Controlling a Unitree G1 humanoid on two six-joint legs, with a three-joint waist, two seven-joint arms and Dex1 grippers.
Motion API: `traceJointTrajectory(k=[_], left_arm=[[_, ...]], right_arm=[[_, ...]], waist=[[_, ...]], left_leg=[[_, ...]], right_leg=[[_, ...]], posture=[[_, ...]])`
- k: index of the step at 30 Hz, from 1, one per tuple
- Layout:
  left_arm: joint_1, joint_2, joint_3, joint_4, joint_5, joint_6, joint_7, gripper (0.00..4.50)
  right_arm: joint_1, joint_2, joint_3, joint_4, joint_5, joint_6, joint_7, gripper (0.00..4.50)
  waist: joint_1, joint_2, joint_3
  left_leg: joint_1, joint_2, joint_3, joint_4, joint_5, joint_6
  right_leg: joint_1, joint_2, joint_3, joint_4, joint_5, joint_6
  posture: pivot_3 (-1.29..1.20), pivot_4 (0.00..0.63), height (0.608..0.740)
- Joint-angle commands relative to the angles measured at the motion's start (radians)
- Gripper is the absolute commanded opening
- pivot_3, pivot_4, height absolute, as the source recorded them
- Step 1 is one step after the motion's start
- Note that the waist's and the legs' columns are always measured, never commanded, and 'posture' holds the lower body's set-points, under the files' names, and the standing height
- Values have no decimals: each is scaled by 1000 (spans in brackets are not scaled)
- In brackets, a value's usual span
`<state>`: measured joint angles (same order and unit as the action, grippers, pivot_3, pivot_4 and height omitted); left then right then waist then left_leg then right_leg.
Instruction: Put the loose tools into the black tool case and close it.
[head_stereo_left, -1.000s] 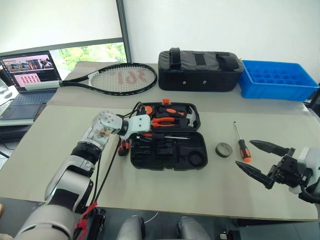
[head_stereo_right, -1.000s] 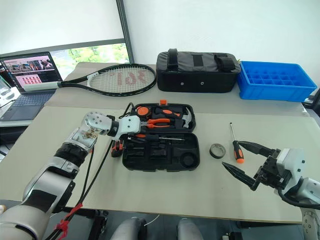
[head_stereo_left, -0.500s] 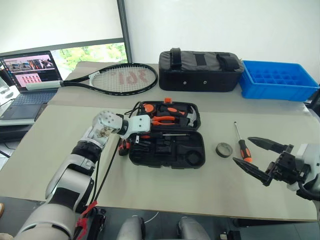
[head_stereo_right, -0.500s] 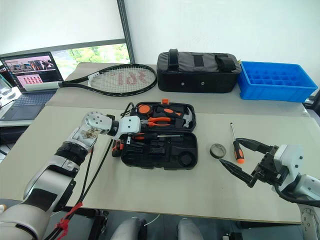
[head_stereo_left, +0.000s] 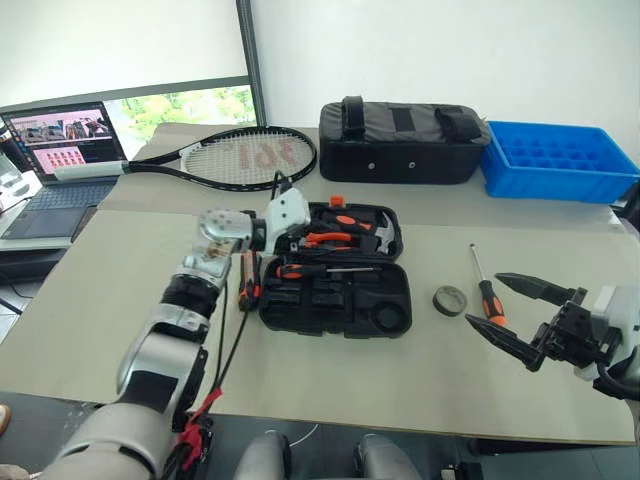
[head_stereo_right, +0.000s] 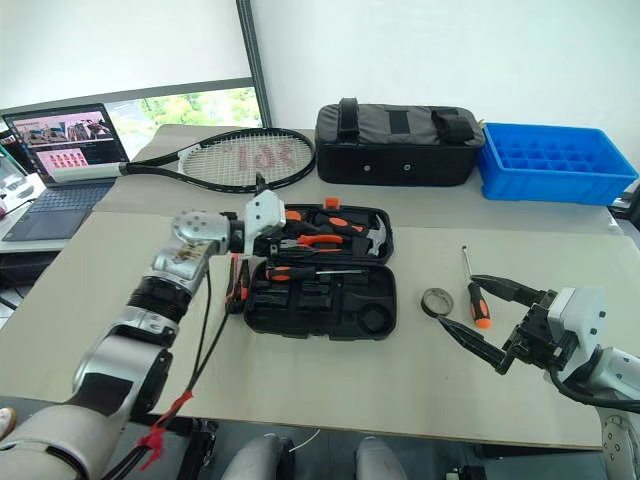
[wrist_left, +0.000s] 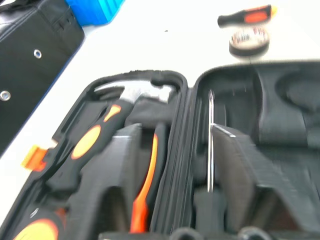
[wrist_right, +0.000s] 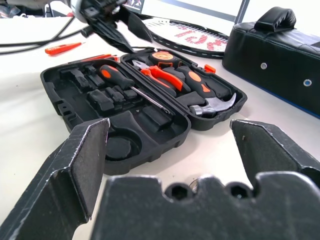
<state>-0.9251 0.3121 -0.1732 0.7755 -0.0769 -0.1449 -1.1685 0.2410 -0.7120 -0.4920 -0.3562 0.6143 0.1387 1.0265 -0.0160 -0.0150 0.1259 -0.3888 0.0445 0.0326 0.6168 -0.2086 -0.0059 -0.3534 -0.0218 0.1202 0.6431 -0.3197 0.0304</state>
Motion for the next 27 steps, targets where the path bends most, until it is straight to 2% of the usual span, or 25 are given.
traceJointTrajectory(k=[1, 2, 3, 22, 25, 27], left_arm=[[-6, -6, 22, 48, 0, -52, 18, 559], [3, -6, 7, 68, 17, -66, 17, 150], [10, -6, -8, 87, 33, -78, 16, 66], [24, -5, -131, 277, 243, -217, 108, 66], [26, -9, -122, 278, 241, -233, 120, 66], [10, -28, -59, 255, 169, -207, 126, 66]], right_arm=[[-3, 0, -43, -13, 25, -21, 3, 4500], [1, 0, -46, -14, 25, -23, 3, 4500], [4, 1, -49, -14, 25, -25, 3, 4500], [53, -2, -46, 7, -44, -23, -18, 4500], [52, -5, -44, 13, -60, -12, -29, 4500], [22, -5, -28, 25, -109, 26, -113, 4500]], waist=[[-3, 0, 0], [-3, -1, 0], [-3, -1, 0], [0, 6, -5], [-1, 6, -6], [-2, 6, -6]], left_leg=[[0, 0, 0, 0, 0, 0], [0, 0, 0, 0, 0, 0], [0, 0, 0, 0, 0, 0], [1, -1, -1, 6, 0, 0], [1, -1, -1, 8, 0, 0], [1, -1, -1, 8, 0, 0]], right_leg=[[0, 0, 0, 0, 0, 0], [0, 0, 0, 0, 0, 0], [0, 0, 0, 0, 0, 0], [3, 0, 0, 3, -2, 3], [3, 0, 0, 4, -2, 4], [3, 0, 0, 4, -2, 5]], posture=[[0, 150, 707], [0, 150, 707], [0, 150, 707], [0, 150, 707], [0, 150, 707], [0, 150, 707]])
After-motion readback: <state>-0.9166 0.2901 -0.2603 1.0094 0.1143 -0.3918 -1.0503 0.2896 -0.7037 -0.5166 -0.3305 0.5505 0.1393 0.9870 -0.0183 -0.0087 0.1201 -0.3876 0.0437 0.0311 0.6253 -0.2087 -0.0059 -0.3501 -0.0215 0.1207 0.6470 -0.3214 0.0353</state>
